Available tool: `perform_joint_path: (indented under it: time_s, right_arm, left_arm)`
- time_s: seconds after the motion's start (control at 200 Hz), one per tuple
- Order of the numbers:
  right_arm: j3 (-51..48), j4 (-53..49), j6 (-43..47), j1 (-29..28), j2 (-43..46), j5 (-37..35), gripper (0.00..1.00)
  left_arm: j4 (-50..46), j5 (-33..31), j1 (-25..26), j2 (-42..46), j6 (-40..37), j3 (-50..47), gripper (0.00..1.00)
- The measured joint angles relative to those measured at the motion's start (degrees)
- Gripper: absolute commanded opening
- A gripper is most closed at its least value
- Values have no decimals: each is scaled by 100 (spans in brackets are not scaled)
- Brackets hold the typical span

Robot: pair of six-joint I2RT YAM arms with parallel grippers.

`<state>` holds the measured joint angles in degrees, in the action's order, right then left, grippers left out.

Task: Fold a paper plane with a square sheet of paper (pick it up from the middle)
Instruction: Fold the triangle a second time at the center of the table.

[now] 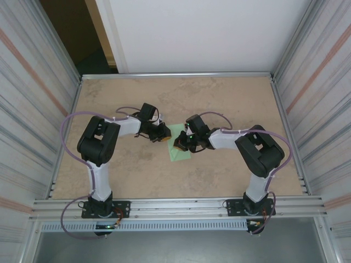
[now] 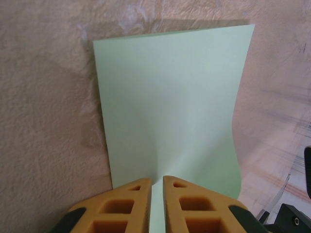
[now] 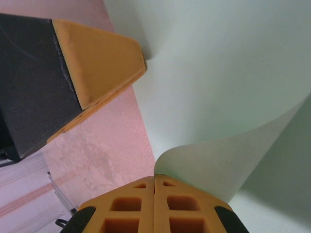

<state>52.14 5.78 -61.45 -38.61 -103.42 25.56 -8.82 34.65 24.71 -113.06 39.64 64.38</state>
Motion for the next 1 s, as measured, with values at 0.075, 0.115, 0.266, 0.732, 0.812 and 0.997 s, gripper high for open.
perform_joint_path:
  time_s: [0.075, 0.115, 0.266, 0.732, 0.812, 0.997]
  right_arm:
    - [0, 68, -31, -4, -42, -31, 0]
    - [0, 90, -72, -4, -63, -35, 0]
    - [0, 219, -133, -7, -133, -70, 0]
    - [0, 367, -157, -35, -216, -203, 0]
    - [0, 378, -157, -44, -238, -199, 0]
    - [0, 452, -160, -44, -245, -201, 0]
  left_arm:
    - [0, 0, 0, 0, 0, 0, 15]
    - [0, -2, 0, 0, -2, 0, 15]
    - [0, -2, 0, 0, 0, 0, 15]
    - [-2, -2, 0, 0, 0, 0, 15]
    - [-2, -2, 0, 0, -2, 0, 15]
    - [-2, -2, 0, 0, 0, 0, 15]
